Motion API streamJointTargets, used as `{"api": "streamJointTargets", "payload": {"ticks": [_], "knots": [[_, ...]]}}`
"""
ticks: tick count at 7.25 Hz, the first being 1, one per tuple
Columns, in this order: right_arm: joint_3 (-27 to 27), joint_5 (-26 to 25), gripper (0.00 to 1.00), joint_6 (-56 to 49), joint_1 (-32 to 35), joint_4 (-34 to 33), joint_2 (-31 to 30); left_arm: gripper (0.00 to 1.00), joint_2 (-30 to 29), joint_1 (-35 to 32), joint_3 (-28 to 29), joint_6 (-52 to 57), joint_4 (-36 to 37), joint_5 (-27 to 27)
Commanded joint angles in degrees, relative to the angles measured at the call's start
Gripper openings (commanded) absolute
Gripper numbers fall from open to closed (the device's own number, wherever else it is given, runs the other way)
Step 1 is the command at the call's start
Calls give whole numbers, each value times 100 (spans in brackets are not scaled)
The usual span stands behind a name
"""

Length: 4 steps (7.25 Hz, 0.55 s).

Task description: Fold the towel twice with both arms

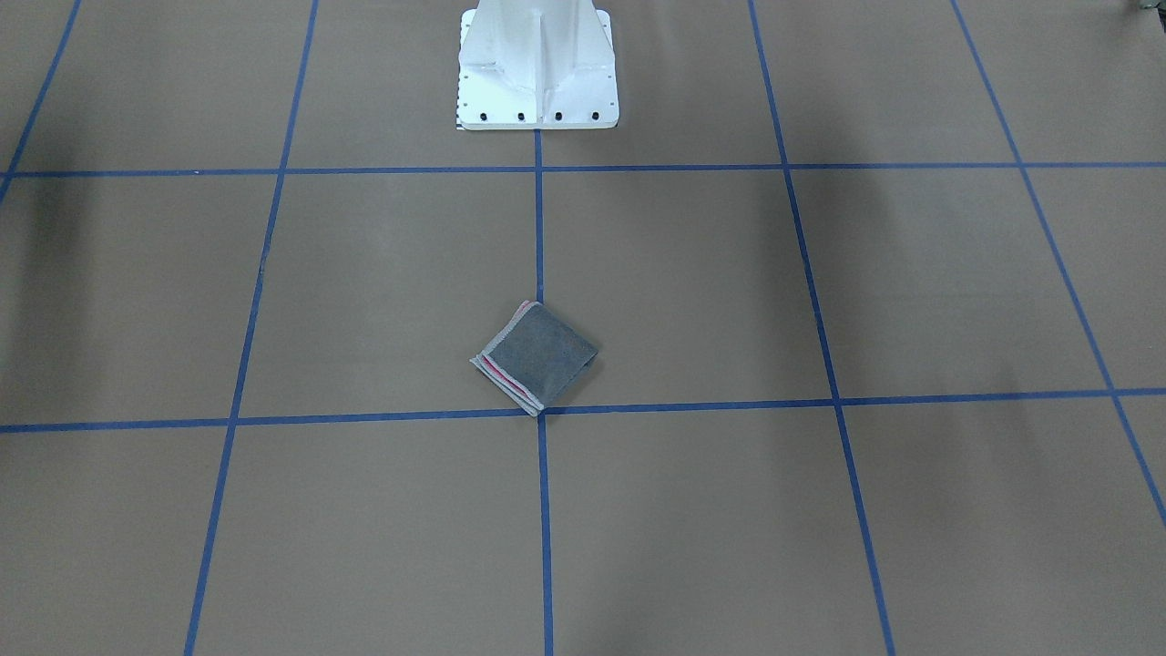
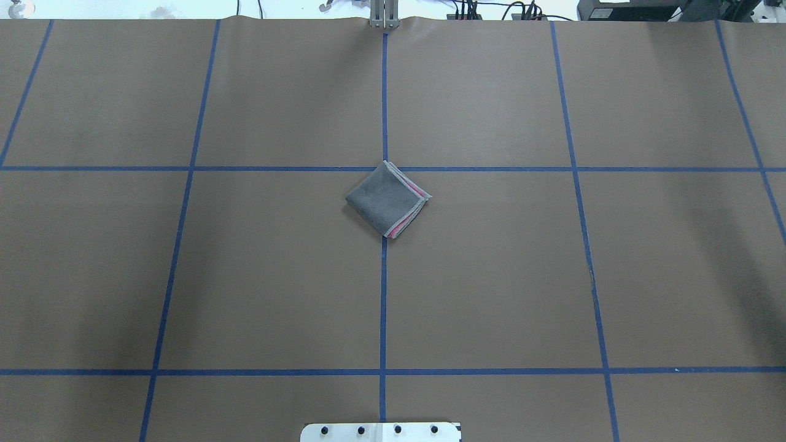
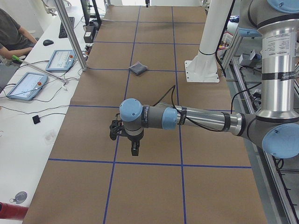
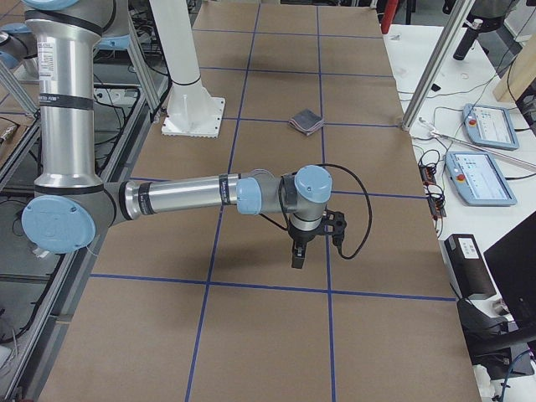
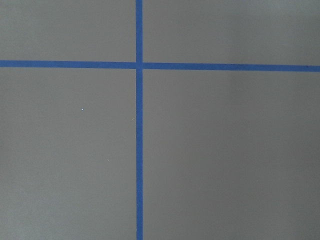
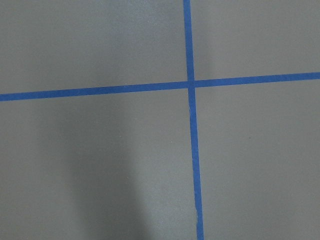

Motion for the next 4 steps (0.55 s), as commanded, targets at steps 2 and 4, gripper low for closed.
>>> {"api": "streamJointTargets", "payload": {"ticks": [2, 4], "knots": [[55, -8, 100, 0, 1, 16, 4, 100, 52, -14, -18, -5, -4, 57], [20, -51, 100, -383, 1, -2, -4, 100, 44, -14, -9, -57, 4, 31]]}}
